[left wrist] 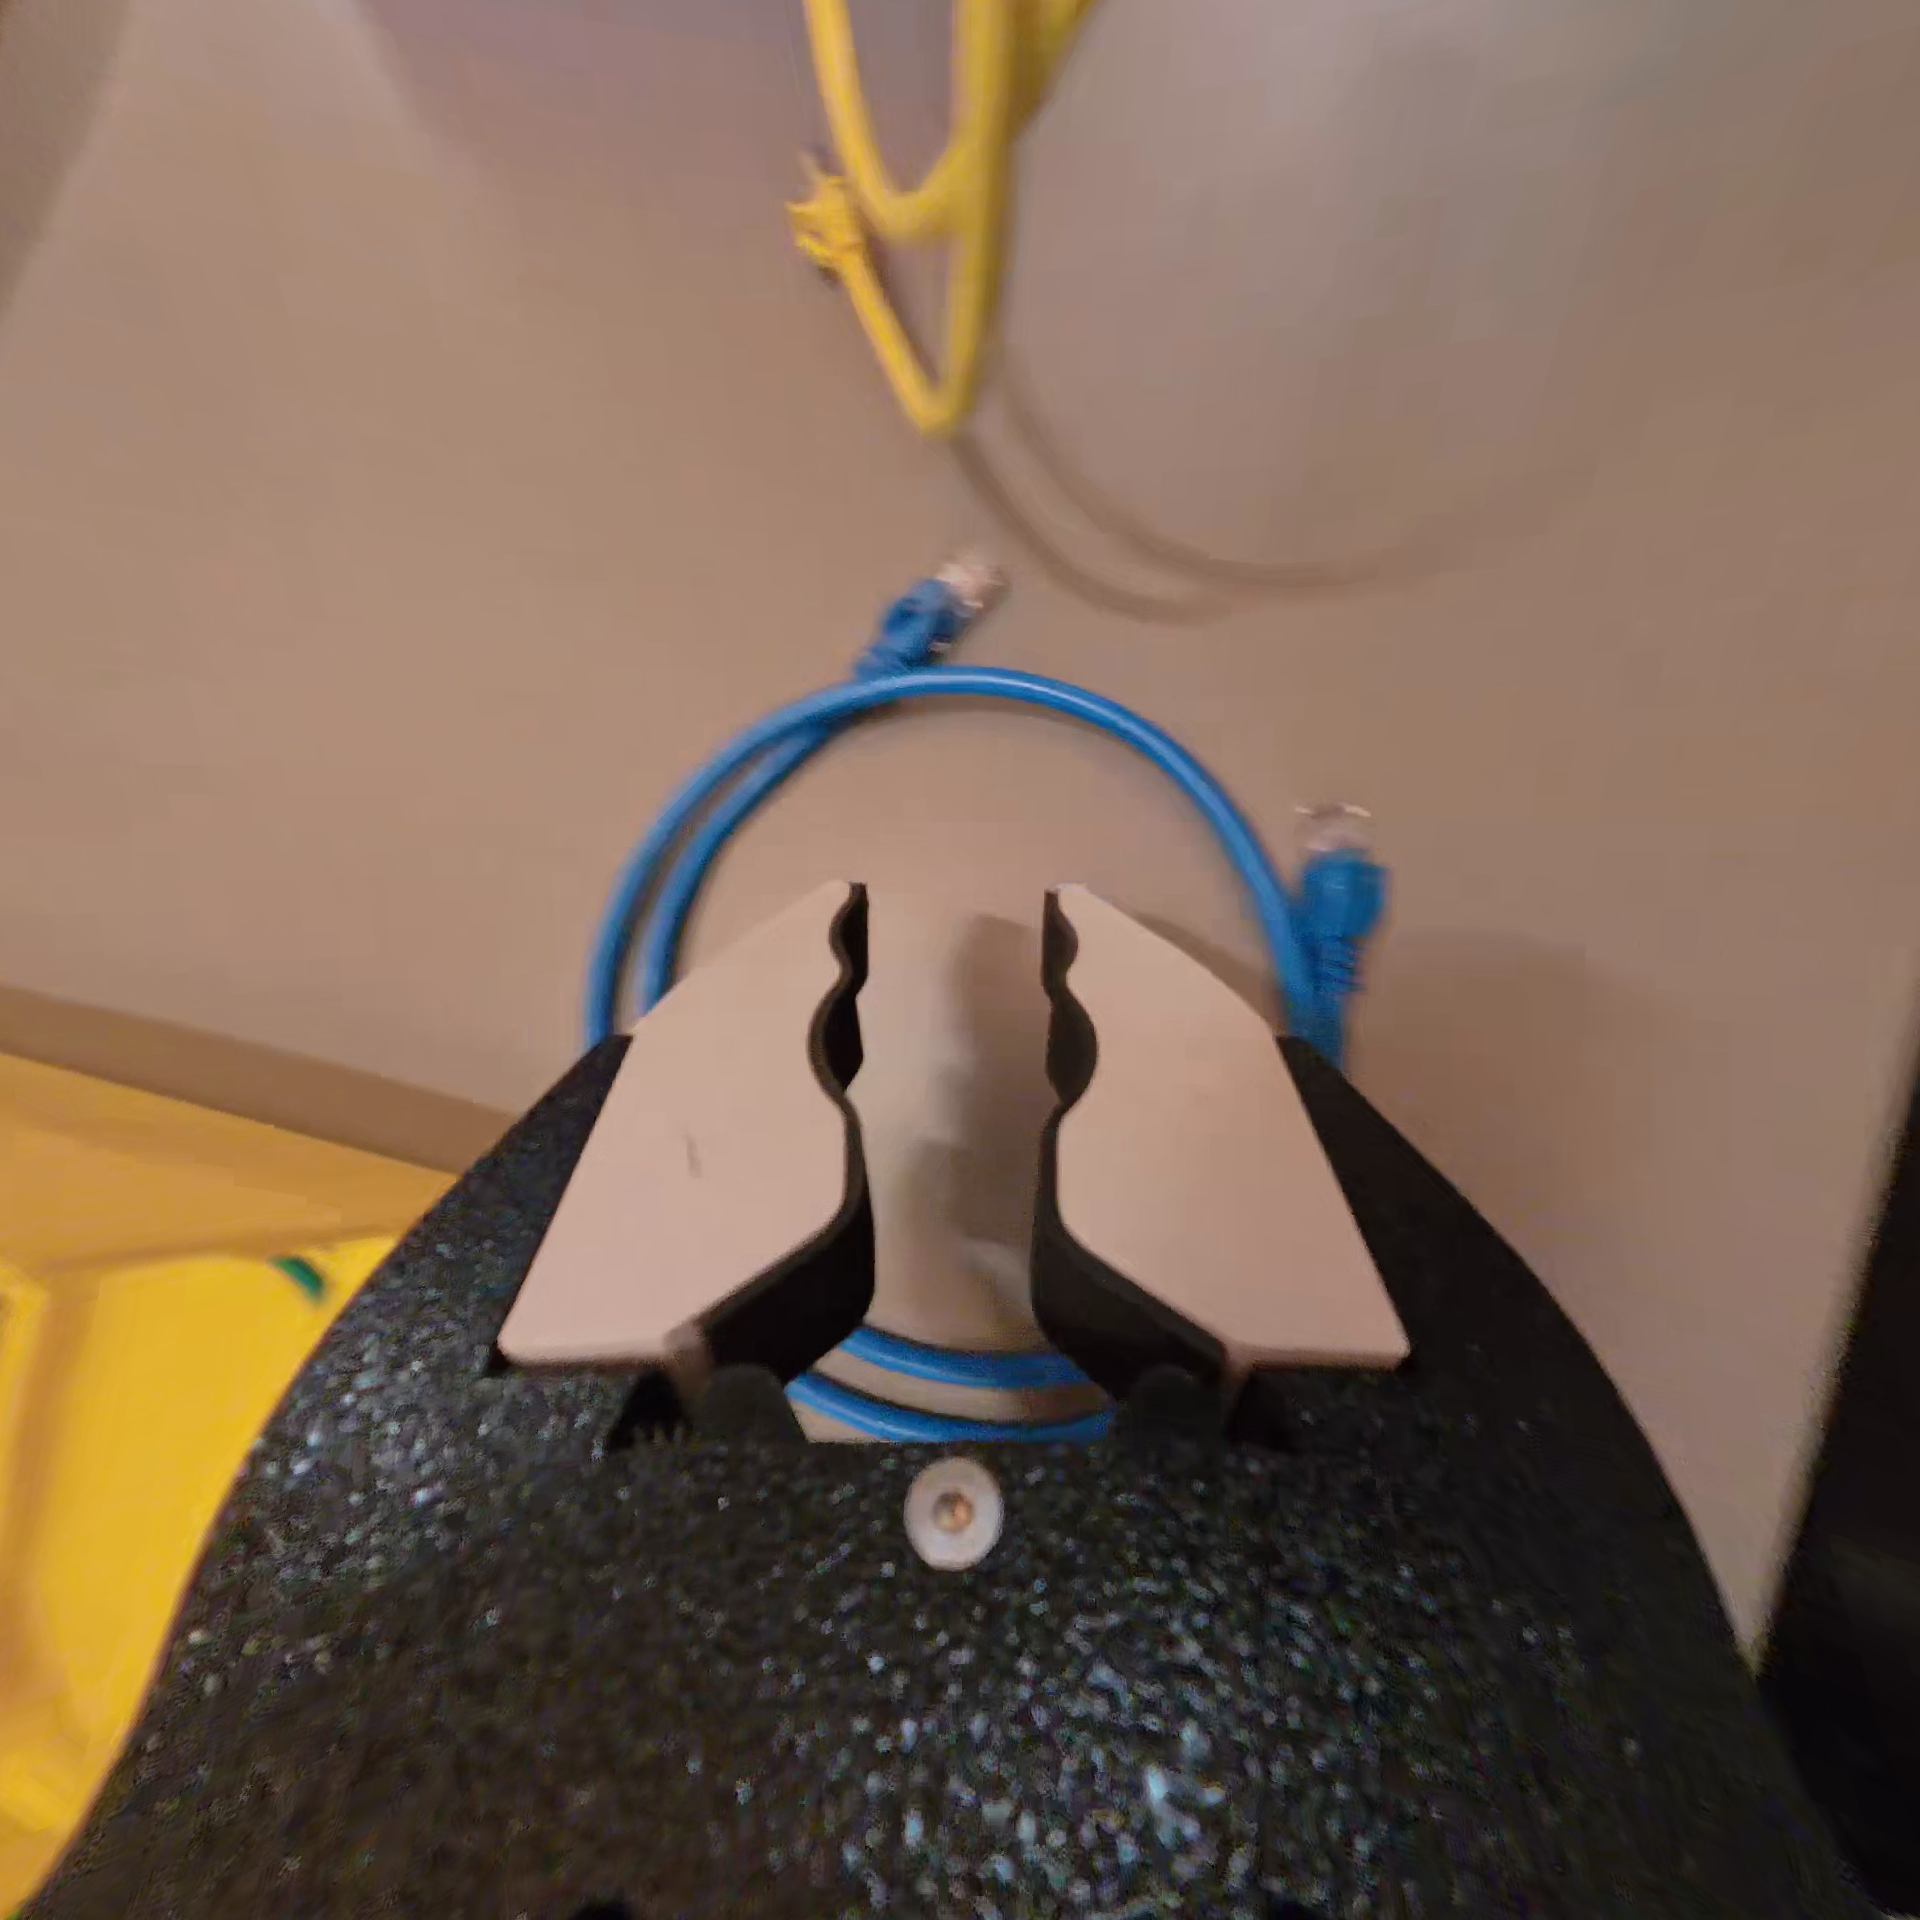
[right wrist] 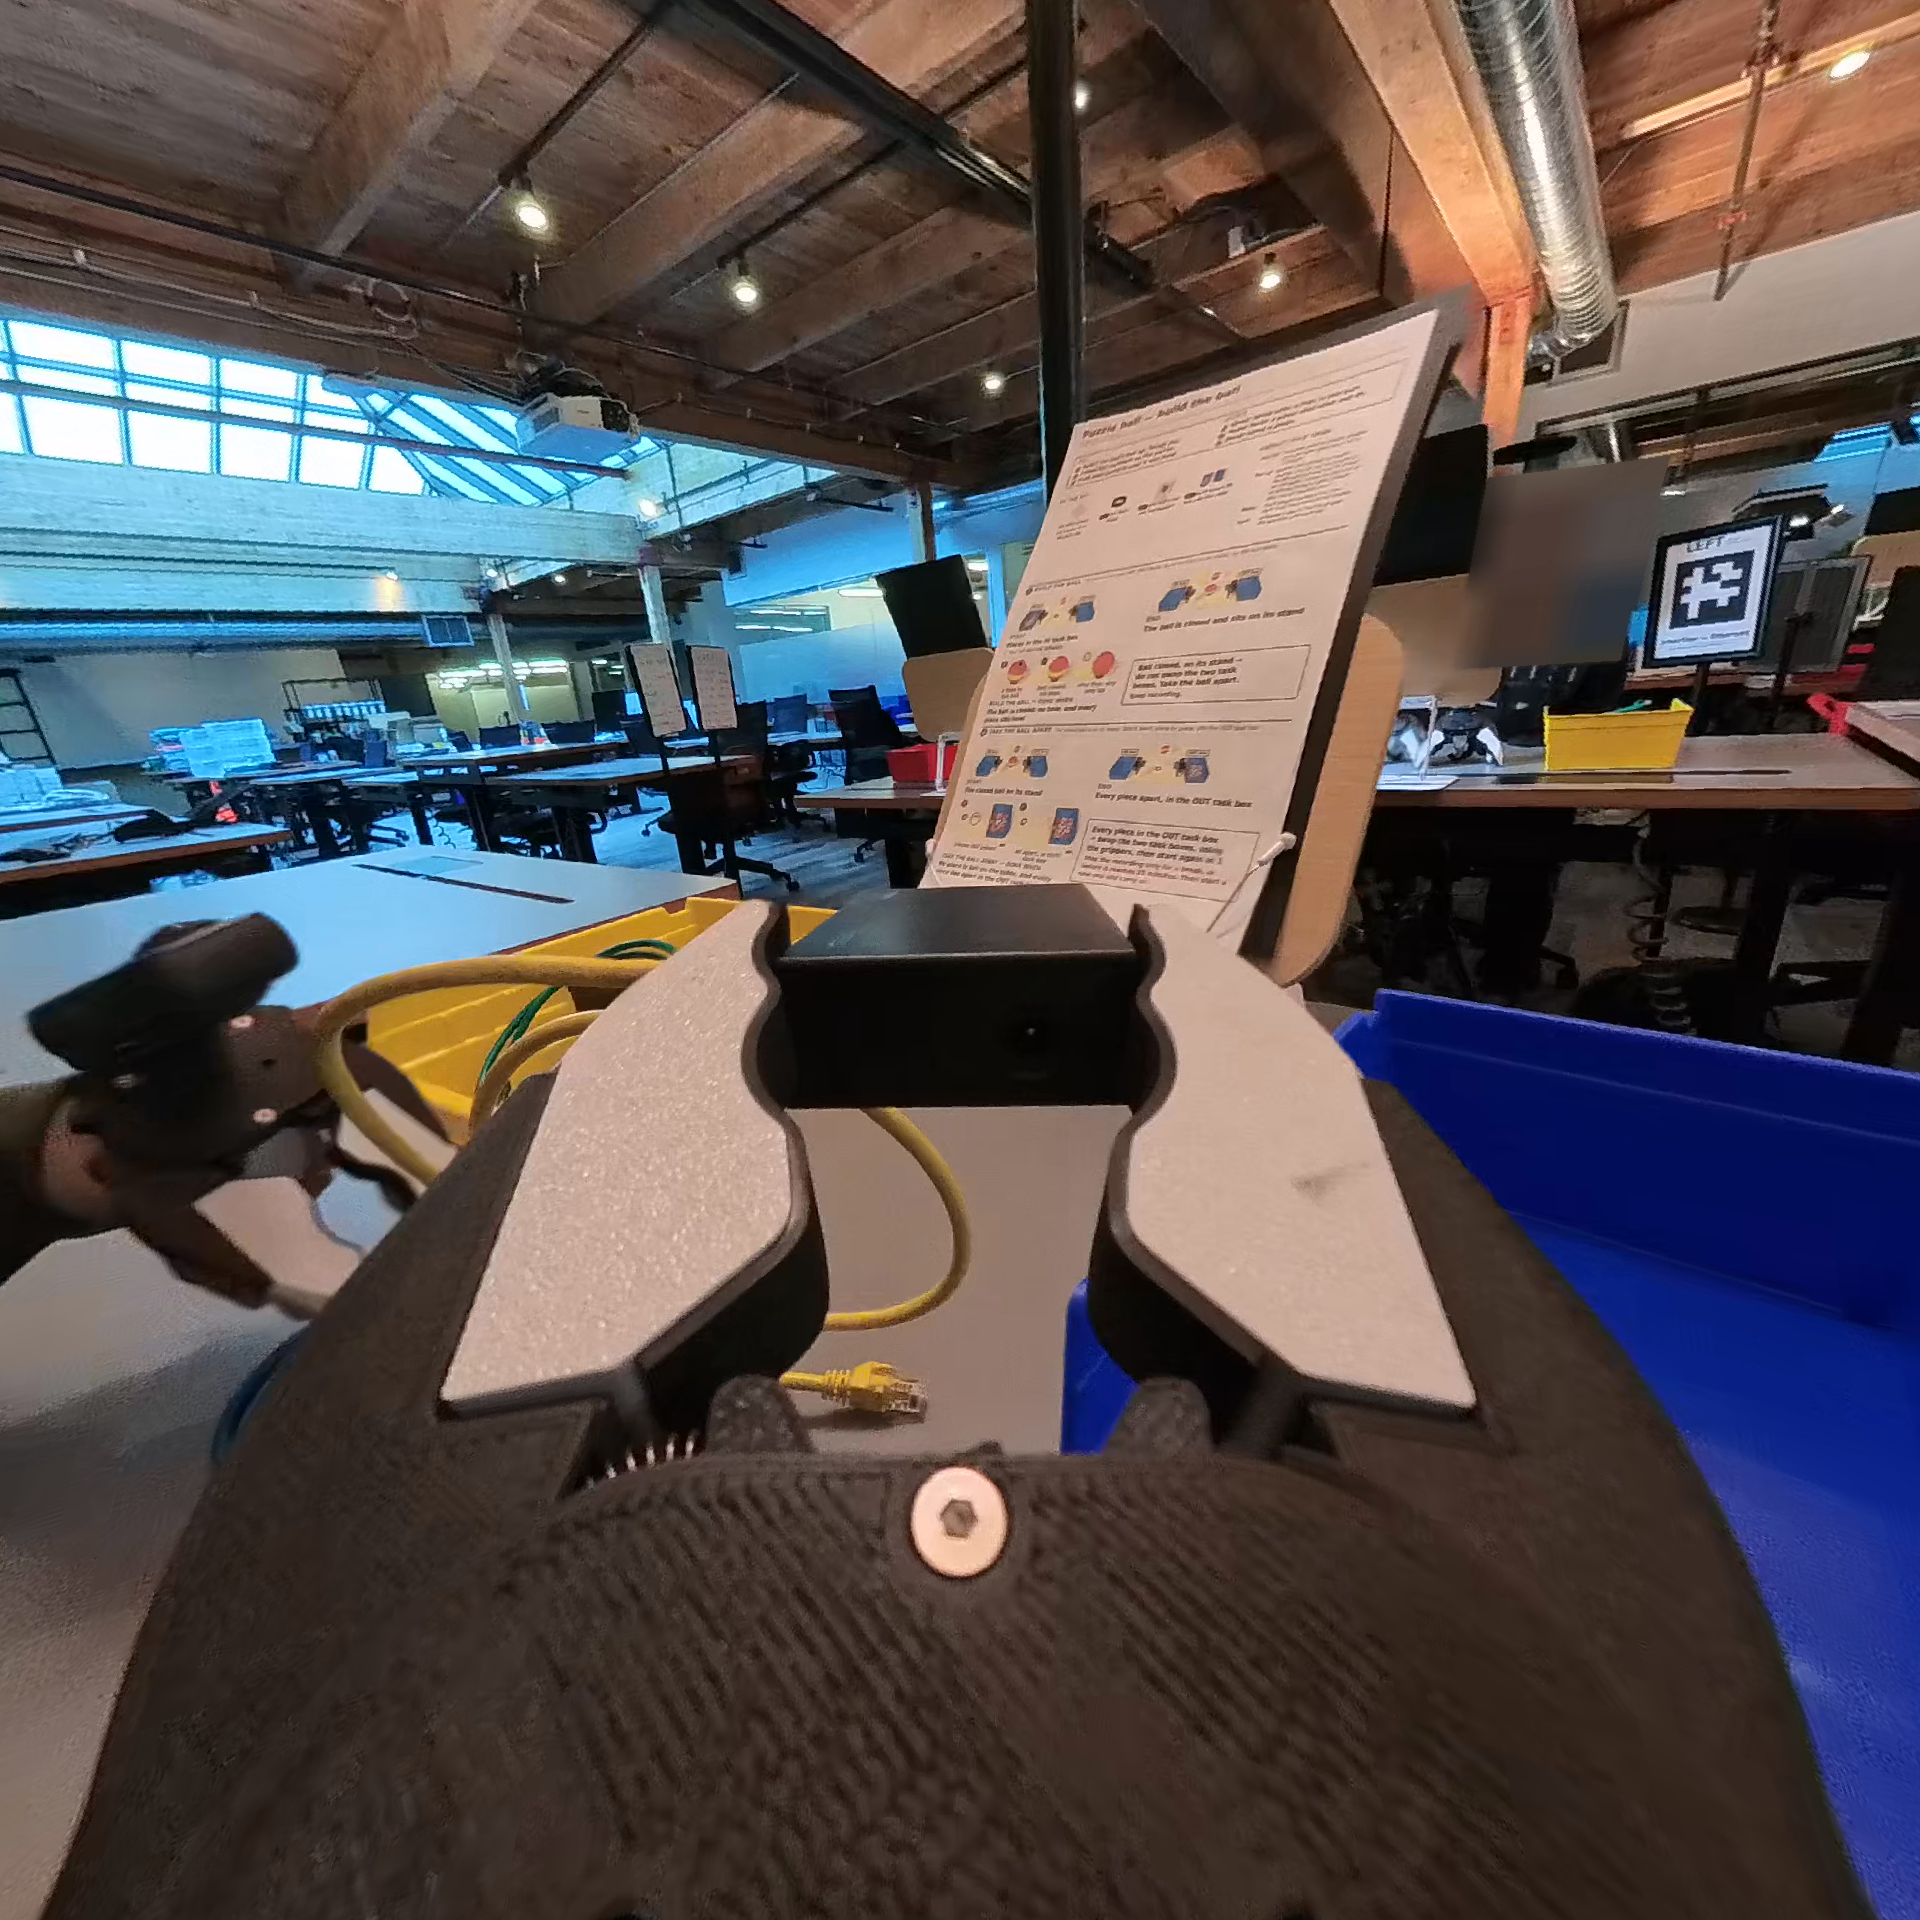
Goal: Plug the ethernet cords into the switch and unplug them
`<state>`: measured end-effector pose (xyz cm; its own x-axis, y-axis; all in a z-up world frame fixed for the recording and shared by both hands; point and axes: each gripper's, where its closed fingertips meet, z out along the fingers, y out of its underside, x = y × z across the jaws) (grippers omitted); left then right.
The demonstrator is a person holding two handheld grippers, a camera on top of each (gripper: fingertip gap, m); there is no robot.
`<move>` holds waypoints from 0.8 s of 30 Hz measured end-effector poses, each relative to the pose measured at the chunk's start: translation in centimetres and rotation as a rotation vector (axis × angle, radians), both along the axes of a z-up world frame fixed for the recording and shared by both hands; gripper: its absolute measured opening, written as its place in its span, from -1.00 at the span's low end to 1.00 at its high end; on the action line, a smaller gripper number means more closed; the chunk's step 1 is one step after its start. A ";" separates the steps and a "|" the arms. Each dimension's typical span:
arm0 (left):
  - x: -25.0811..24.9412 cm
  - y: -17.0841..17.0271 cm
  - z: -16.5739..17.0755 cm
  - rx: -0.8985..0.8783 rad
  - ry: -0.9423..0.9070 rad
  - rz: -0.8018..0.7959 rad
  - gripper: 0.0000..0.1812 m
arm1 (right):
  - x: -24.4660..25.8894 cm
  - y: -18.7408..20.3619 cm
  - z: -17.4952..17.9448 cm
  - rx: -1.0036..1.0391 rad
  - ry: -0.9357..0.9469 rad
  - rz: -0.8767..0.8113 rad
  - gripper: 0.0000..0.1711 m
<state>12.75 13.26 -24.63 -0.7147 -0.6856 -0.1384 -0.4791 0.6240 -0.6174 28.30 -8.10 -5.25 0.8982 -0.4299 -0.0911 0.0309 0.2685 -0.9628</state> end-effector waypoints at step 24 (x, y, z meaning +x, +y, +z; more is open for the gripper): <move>6.5 -4.3 -4.0 0.281 0.301 -0.294 -0.85 | 1.8 -6.7 -1.3 0.044 0.060 -0.102 -0.27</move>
